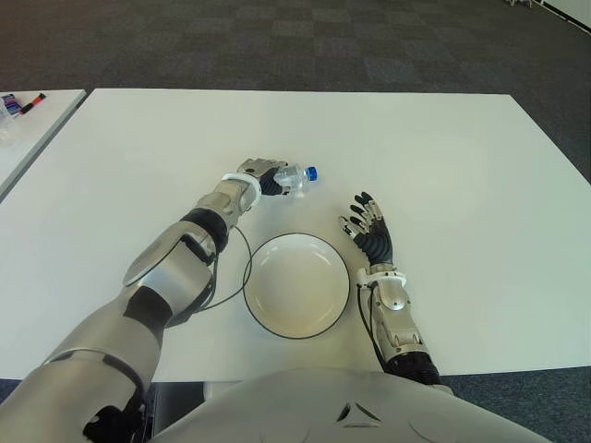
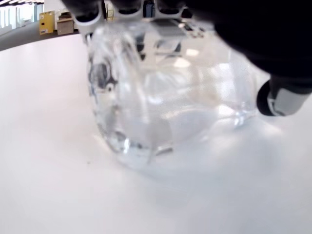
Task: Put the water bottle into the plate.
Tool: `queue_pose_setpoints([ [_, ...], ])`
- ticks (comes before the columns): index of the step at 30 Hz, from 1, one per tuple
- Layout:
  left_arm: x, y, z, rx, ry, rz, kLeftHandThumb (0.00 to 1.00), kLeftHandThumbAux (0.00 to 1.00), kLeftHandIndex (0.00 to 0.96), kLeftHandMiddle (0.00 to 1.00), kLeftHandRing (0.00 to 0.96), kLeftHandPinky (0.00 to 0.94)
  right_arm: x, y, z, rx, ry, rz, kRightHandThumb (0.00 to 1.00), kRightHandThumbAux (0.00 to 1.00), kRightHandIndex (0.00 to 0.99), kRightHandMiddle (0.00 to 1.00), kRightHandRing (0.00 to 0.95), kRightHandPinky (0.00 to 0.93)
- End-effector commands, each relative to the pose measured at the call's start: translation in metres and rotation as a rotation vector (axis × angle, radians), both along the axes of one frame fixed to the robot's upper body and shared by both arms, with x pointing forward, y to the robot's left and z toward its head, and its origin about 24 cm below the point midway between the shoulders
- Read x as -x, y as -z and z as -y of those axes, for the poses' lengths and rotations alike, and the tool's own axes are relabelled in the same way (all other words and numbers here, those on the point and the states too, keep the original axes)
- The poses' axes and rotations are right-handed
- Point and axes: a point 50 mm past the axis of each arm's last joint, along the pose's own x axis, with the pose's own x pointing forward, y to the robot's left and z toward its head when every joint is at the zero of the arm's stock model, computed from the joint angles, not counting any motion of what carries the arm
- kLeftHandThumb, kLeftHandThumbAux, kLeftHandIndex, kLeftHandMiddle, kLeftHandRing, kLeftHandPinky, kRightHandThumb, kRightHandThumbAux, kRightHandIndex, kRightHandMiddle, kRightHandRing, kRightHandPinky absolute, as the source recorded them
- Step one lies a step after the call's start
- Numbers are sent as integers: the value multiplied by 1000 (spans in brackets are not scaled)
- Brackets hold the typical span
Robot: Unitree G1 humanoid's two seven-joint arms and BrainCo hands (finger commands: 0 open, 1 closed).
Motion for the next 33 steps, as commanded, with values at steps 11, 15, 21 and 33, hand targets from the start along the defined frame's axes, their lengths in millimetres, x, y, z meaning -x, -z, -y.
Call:
queue_pose_setpoints([
  [11, 39, 49, -17, 26, -53, -204, 771, 464, 351, 337, 357, 406, 2, 5, -3, -29, 15, -14, 464, 751, 75, 152, 161, 215],
  [15, 39, 49, -17, 31, -59, -201, 782, 476, 388, 396, 404, 432, 2, 5, -3, -30, 14, -13, 463, 743, 77, 154, 161, 212],
  [21, 39, 50, -17, 27, -82, -198, 782, 478, 411, 430, 425, 449, 2, 5, -3, -34, 14, -14, 470, 741, 79, 154, 160, 210],
  [33, 47, 60, -23, -8, -130, -196, 899, 632, 420, 460, 481, 483, 2, 4, -2, -38, 15, -10, 478, 742, 81, 158, 166, 224],
])
